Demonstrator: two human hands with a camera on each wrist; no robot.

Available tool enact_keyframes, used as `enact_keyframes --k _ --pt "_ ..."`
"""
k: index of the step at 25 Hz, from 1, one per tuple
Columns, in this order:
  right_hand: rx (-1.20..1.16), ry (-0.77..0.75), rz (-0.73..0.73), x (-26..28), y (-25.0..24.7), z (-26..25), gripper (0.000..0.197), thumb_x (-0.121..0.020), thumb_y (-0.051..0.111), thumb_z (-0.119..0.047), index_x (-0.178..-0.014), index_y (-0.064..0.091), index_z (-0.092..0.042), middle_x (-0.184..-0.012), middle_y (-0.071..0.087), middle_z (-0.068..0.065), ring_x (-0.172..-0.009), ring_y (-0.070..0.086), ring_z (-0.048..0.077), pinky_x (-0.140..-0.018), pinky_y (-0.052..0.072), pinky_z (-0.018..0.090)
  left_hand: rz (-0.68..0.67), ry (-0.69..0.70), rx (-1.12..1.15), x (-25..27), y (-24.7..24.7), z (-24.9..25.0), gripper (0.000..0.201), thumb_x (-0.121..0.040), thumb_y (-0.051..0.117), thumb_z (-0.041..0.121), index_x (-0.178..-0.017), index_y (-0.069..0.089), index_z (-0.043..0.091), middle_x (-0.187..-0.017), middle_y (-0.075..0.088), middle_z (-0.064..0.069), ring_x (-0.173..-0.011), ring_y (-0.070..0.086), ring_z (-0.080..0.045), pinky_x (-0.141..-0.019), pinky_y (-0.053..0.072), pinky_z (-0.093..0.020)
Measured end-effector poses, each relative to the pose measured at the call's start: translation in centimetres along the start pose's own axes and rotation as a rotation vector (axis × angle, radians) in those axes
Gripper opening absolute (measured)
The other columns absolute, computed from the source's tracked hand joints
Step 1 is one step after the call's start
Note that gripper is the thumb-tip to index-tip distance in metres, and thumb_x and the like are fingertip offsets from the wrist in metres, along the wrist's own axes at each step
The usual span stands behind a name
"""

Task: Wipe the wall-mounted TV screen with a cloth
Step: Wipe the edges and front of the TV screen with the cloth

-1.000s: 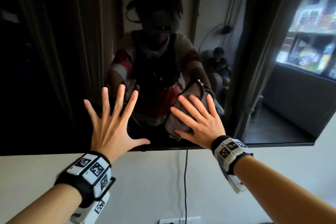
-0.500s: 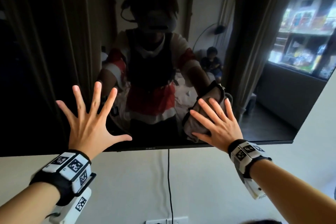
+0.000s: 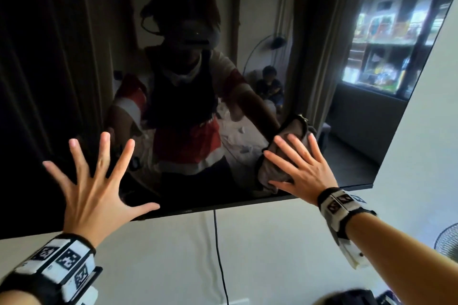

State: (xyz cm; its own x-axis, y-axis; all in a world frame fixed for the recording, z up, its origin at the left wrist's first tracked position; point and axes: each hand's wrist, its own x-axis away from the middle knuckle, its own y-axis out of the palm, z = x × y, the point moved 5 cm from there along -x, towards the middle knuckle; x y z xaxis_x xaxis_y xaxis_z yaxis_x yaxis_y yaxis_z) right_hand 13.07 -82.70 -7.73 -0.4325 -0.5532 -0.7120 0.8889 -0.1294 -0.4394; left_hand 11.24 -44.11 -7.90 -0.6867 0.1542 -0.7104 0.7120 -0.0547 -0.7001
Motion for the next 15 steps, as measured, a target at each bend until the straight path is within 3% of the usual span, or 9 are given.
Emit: enact_keyframes --k 2,5,7,9,13,15 --pt "0.027 0.000 -0.023 1.6 0.3 2.1 0.085 -0.085 0.055 -0.063 -0.154 0.015 -0.036 -0.159 0.022 0.002 -0.143 0.027 0.029 -0.117 0.017 0.059 -0.008 0.060 -0.014 0.0 0.4 2.4 0.124 -0.051 0.043 0.090 -0.158 0.021 0.032 -0.169 -0.002 -0.005 -0.151 -0.017 -0.041 -0.104 -0.014 -0.078" --pt "-0.054 -0.016 0.039 -0.3 0.3 0.4 0.079 -0.086 0.053 -0.064 -0.153 0.023 -0.033 -0.158 0.023 0.003 -0.144 0.025 0.028 -0.116 0.013 0.060 0.013 0.155 -0.007 -1.7 1.2 10.3 0.128 -0.050 0.052 0.088 -0.160 0.009 0.038 -0.169 -0.003 -0.001 -0.152 -0.007 -0.044 -0.101 -0.005 -0.084" --pt "-0.094 -0.066 0.048 -1.3 0.4 -0.4 0.078 -0.087 0.051 -0.065 -0.153 0.021 -0.034 -0.159 0.021 0.001 -0.146 0.024 0.026 -0.118 0.010 0.058 0.039 0.169 0.012 -3.3 1.4 15.8 0.136 -0.048 0.064 0.088 -0.160 0.005 0.039 -0.170 -0.005 -0.001 -0.152 -0.007 -0.044 -0.102 -0.007 -0.083" --pt "-0.083 -0.090 0.048 0.3 1.0 2.1 0.079 -0.088 0.049 -0.066 -0.153 0.020 -0.034 -0.160 0.020 0.000 -0.146 0.023 0.024 -0.120 0.010 0.055 0.045 0.105 0.045 -4.8 1.5 19.6 0.143 -0.043 0.073 0.085 -0.160 0.007 0.037 -0.170 -0.002 -0.004 -0.150 -0.014 -0.046 -0.102 -0.011 -0.082" --pt "-0.023 -0.054 0.040 5.7 2.0 9.7 0.082 -0.086 0.055 -0.064 -0.154 0.021 -0.033 -0.159 0.021 0.000 -0.145 0.022 0.025 -0.120 0.011 0.055 0.011 -0.004 0.049 -5.7 1.6 22.2 0.146 -0.038 0.079 0.081 -0.160 0.012 0.035 -0.170 -0.001 -0.005 -0.143 -0.022 -0.055 -0.098 -0.005 -0.087" --pt "-0.055 -0.058 0.076 5.5 2.0 9.5 0.079 -0.085 0.057 -0.062 -0.152 0.027 -0.032 -0.158 0.024 0.001 -0.144 0.026 0.026 -0.118 0.013 0.058 -0.007 -0.009 0.023 -5.7 1.7 21.9 0.147 -0.037 0.081 0.079 -0.160 0.013 0.033 -0.170 -0.001 -0.006 -0.143 -0.022 -0.056 -0.097 -0.002 -0.089"
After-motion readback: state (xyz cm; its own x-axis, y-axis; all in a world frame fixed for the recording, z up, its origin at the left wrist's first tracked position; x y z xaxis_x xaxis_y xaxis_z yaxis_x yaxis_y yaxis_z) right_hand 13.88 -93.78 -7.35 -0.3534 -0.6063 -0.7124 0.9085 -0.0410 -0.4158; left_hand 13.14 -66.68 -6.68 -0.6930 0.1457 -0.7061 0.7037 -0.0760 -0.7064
